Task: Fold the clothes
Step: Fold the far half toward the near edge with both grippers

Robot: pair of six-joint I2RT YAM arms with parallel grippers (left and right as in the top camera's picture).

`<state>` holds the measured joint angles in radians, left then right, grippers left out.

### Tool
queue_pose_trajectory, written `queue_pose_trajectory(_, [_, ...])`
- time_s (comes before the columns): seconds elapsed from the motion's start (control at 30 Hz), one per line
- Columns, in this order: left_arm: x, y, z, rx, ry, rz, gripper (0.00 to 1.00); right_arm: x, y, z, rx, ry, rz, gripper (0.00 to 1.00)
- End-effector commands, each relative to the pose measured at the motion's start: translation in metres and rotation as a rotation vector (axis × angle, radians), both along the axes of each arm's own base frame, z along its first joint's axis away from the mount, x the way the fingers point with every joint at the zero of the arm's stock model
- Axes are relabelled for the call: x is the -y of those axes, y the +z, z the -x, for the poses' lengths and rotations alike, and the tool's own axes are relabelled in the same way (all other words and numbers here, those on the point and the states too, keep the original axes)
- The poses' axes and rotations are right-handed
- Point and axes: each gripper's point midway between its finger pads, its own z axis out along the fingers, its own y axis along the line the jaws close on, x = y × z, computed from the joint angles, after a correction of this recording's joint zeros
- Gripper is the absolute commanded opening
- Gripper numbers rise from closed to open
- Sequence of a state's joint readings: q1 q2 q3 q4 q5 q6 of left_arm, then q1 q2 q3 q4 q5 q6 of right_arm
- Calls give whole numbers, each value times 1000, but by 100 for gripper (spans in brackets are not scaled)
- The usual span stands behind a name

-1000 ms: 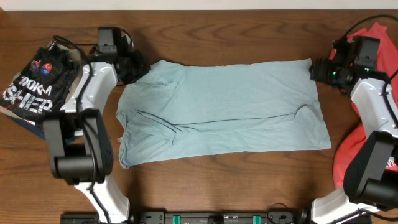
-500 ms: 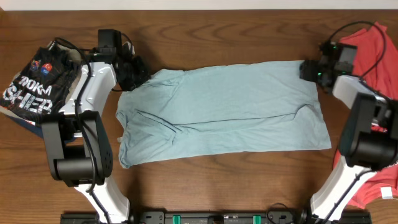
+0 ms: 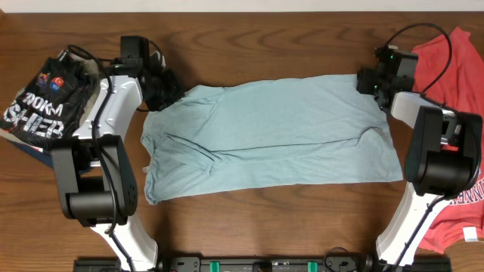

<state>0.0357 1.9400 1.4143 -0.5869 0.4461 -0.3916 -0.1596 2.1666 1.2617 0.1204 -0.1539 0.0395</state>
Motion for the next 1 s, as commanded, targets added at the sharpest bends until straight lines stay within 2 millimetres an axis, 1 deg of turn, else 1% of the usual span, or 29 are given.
queue_pose_trajectory(0.0, [2,-1,1,0,-19,-1,6,3,-21,9,-61,-37,28,24])
queue_pose_trajectory(0.03, [2,-1,2,-3,-19,-1,6,6,-23,11,-72,-51,37,12])
queue_pose_trajectory(0.07, [2,-1,3,-8,-19,0,6,8,-23,13,-84,-64,41,4])
queue_pose_trajectory(0.1, [2,-2,5,-16,-19,0,6,10,-24,17,-100,-79,41,1])
queue_pose_trajectory(0.17, [2,-4,9,-35,-19,1,6,11,-20,24,-129,-95,38,1])
queue_pose_trajectory(0.27, [3,-5,15,-62,-20,2,6,14,-4,34,-159,-114,52,1])
queue_pose_trajectory(0.43, [3,-6,25,-98,-30,1,6,20,38,54,-185,-146,89,1])
queue_pose_trajectory(0.53, [2,-2,34,-107,-64,-14,6,17,59,75,-228,-145,87,1])
queue_pose_trajectory(0.57, [-1,0,38,-121,-58,-35,6,17,64,83,-249,-148,91,1])
queue_pose_trajectory(0.63, [-10,3,48,-148,-44,-84,6,18,70,97,-288,-157,103,1])
queue_pose_trajectory(0.73, [-21,11,67,-201,-27,-154,6,22,75,123,-370,-177,132,1])
queue_pose_trajectory(0.9, [-21,27,99,-280,-36,-155,6,27,68,160,-520,-198,179,1])
queue_pose_trajectory(0.97, [-20,32,111,-311,-38,-153,6,26,65,170,-563,-192,178,2])
